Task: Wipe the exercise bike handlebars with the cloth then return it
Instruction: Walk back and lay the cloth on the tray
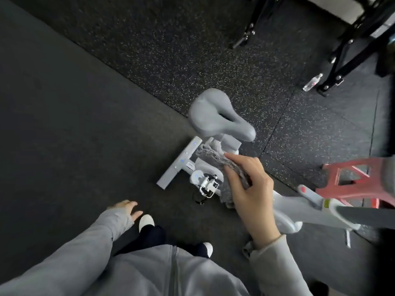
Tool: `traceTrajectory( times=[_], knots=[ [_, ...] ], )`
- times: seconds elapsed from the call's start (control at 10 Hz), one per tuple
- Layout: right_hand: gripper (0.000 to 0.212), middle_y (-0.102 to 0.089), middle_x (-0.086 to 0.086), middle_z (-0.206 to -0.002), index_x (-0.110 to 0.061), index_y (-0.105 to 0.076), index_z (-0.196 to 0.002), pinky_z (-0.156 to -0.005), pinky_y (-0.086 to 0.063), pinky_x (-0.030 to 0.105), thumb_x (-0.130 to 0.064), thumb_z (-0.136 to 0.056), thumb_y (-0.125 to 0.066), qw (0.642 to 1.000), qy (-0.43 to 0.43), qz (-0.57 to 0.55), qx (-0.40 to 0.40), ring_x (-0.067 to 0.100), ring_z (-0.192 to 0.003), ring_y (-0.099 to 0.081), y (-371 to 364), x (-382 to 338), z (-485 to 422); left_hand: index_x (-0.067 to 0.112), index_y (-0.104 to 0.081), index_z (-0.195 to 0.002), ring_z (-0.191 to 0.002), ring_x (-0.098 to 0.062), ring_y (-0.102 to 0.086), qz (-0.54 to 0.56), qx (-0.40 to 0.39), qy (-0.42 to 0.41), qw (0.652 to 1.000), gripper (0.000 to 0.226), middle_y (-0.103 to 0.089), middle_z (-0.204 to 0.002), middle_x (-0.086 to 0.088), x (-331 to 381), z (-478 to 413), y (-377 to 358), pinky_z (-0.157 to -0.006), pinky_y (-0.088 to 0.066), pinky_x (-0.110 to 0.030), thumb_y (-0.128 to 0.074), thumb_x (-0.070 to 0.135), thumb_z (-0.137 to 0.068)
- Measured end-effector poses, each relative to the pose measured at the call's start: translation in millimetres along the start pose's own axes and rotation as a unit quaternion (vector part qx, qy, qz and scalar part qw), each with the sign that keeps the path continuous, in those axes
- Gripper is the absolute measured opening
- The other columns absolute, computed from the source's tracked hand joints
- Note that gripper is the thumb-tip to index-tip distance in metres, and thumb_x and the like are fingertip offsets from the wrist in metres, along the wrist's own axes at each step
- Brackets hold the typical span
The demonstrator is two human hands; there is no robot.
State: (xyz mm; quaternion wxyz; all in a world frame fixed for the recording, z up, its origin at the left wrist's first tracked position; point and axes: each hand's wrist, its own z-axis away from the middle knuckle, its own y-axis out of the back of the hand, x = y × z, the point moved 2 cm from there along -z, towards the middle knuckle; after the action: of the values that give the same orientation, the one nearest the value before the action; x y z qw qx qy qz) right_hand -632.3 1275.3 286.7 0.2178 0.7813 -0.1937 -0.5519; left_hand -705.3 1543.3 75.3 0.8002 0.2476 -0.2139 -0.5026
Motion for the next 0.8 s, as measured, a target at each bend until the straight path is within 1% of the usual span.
traceTrajectory(
  times=[0.1, 0.2, 0.3, 0.4, 0.5, 0.6, 0.7, 0.8],
  knots=[
    [0.023, -0.058, -0.027, -0.097, -0.027, -0.065, -0.106, -0.085, -0.041, 0.014, -0.015, -0.086, -0.063, 1.000, 0.016, -0.006, -0.016, 0.006, -0.093, -0.057, -53.4, -25.9, -22.1, 0.026, -0.030, -0.142, -0.141, -0.019, -0.025, 0.030, -0.012, 0.023, 0.999, 0.052, -0.021, -0.155, 0.001, -47.4, -13.1, 16.3, -0.114, -0.023, -0.032, -0.033, 0.049, -0.096],
    [0.019, -0.057, -0.030, -0.096, -0.021, -0.067, -0.105, -0.082, -0.039, 0.011, -0.019, -0.087, -0.063, 0.999, 0.038, -0.008, -0.023, 0.006, -0.090, -0.057, -94.8, -50.3, -41.3, 0.024, -0.031, -0.142, -0.140, -0.020, -0.027, 0.073, -0.019, 0.046, 0.996, 0.051, -0.024, -0.154, -0.001, -90.7, -19.1, 30.4, -0.114, -0.025, -0.032, -0.035, 0.047, -0.096],
    [0.020, -0.060, -0.026, -0.099, -0.017, -0.068, -0.106, -0.082, -0.039, 0.011, -0.017, -0.087, -0.063, 0.997, 0.065, -0.008, -0.036, 0.008, -0.091, -0.058, -122.2, -69.4, -58.7, 0.021, -0.037, -0.139, -0.135, -0.022, -0.035, 0.109, -0.009, 0.057, 0.992, 0.049, -0.033, -0.149, -0.004, -127.6, -21.7, 37.5, -0.113, -0.030, -0.032, -0.039, 0.044, -0.096],
    [0.020, -0.060, -0.027, -0.100, -0.019, -0.068, -0.105, -0.084, -0.041, 0.013, -0.017, -0.086, -0.062, 0.997, 0.062, -0.018, -0.052, 0.010, -0.092, -0.060, -143.0, -80.0, -74.7, 0.019, -0.038, -0.139, -0.133, -0.022, -0.038, 0.128, -0.009, 0.071, 0.989, 0.050, -0.038, -0.146, -0.006, -155.2, -23.9, 42.7, -0.112, -0.032, -0.032, -0.039, 0.044, -0.095],
    [0.020, -0.060, -0.025, -0.098, -0.020, -0.068, -0.104, -0.087, -0.043, 0.018, -0.019, -0.085, -0.062, 0.996, 0.056, -0.017, -0.066, 0.009, -0.094, -0.060, -164.6, -85.1, -93.6, 0.015, -0.035, -0.141, -0.136, -0.022, -0.035, 0.162, -0.017, 0.076, 0.984, 0.050, -0.036, -0.148, -0.008, -169.7, -30.0, 53.4, -0.113, -0.028, -0.030, -0.041, 0.038, -0.097],
    [0.020, -0.059, -0.024, -0.096, -0.020, -0.068, -0.104, -0.085, -0.044, 0.016, -0.019, -0.085, -0.063, 0.996, 0.051, -0.011, -0.076, 0.009, -0.093, -0.061, -184.4, -84.8, -117.2, 0.010, -0.034, -0.141, -0.139, -0.027, -0.029, 0.190, -0.024, 0.065, 0.979, 0.051, -0.030, -0.151, -0.013, -177.4, -45.6, 64.1, -0.116, -0.023, -0.033, -0.045, 0.031, -0.096],
    [0.020, -0.061, -0.020, -0.096, -0.016, -0.069, -0.104, -0.084, -0.043, 0.013, -0.013, -0.085, -0.066, 0.996, 0.045, -0.014, -0.075, 0.011, -0.093, -0.061, -202.3, -78.0, -145.2, 0.010, -0.037, -0.140, -0.138, -0.028, -0.030, 0.199, -0.012, 0.069, 0.977, 0.049, -0.032, -0.150, -0.014, -183.8, -64.7, 88.2, -0.116, -0.024, -0.034, -0.047, 0.030, -0.095],
    [0.021, -0.063, -0.014, -0.093, -0.015, -0.069, -0.105, -0.082, -0.042, 0.009, -0.010, -0.084, -0.067, 0.998, 0.038, -0.014, -0.053, 0.010, -0.090, -0.061, -220.7, -68.2, -178.0, 0.015, -0.036, -0.140, -0.139, -0.025, -0.029, 0.193, 0.008, 0.093, 0.977, 0.050, -0.030, -0.151, -0.010, -190.8, -97.4, 123.4, -0.116, -0.024, -0.033, -0.043, 0.037, -0.096]
  ],
)
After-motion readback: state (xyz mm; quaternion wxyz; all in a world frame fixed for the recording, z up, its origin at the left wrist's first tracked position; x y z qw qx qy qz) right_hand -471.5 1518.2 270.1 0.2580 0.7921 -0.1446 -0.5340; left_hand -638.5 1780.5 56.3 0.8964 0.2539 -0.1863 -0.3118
